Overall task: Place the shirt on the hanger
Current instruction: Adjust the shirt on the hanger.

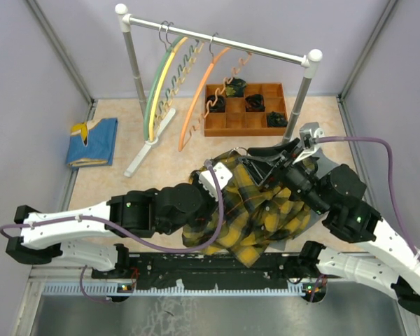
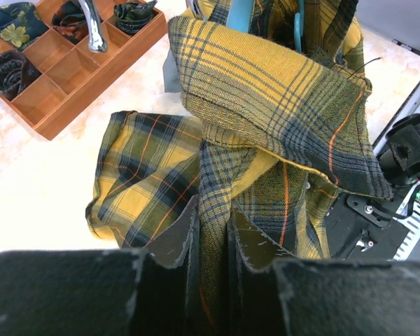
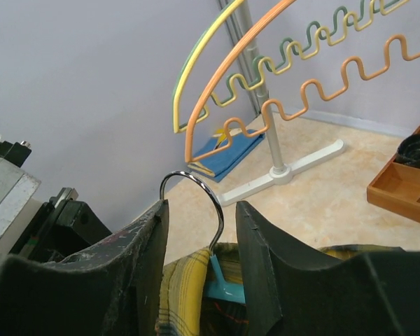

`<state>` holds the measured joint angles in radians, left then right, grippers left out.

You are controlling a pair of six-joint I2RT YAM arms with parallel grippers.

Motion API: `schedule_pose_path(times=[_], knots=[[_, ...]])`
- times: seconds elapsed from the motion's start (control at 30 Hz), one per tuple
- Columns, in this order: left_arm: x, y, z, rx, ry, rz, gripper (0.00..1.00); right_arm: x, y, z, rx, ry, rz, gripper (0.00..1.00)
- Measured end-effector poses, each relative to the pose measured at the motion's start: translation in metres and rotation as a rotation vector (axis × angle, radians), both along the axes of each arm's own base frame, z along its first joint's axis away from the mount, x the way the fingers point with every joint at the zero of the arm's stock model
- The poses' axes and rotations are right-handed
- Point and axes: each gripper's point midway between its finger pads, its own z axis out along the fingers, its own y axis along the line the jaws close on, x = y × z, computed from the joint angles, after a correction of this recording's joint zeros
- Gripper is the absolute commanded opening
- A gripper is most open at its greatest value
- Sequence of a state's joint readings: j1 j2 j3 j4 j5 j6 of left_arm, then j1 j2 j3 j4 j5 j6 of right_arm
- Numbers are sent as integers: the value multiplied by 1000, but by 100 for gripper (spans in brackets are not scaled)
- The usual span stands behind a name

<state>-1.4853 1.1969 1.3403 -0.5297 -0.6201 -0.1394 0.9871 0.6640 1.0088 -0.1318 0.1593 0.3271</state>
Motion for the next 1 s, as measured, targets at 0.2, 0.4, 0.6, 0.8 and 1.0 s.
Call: schedule_pose_path(times=[0.2, 0.4, 0.6, 0.8, 1.0], knots=[[0, -5, 1, -8, 1, -3, 0, 5, 5, -5, -1, 32, -10, 37], [-2, -8, 3, -25, 4, -15, 0, 9, 4, -10, -1, 58, -31, 33], [-2, -9, 4, -29, 6, -20, 0, 13, 11, -17, -20, 77, -30, 23], [-3, -10, 4, -29, 8, -27, 9, 11, 11, -18, -5, 85, -19, 0], [-5, -13, 12, -93, 26, -29, 77, 7, -2, -6, 23, 49, -41, 0]])
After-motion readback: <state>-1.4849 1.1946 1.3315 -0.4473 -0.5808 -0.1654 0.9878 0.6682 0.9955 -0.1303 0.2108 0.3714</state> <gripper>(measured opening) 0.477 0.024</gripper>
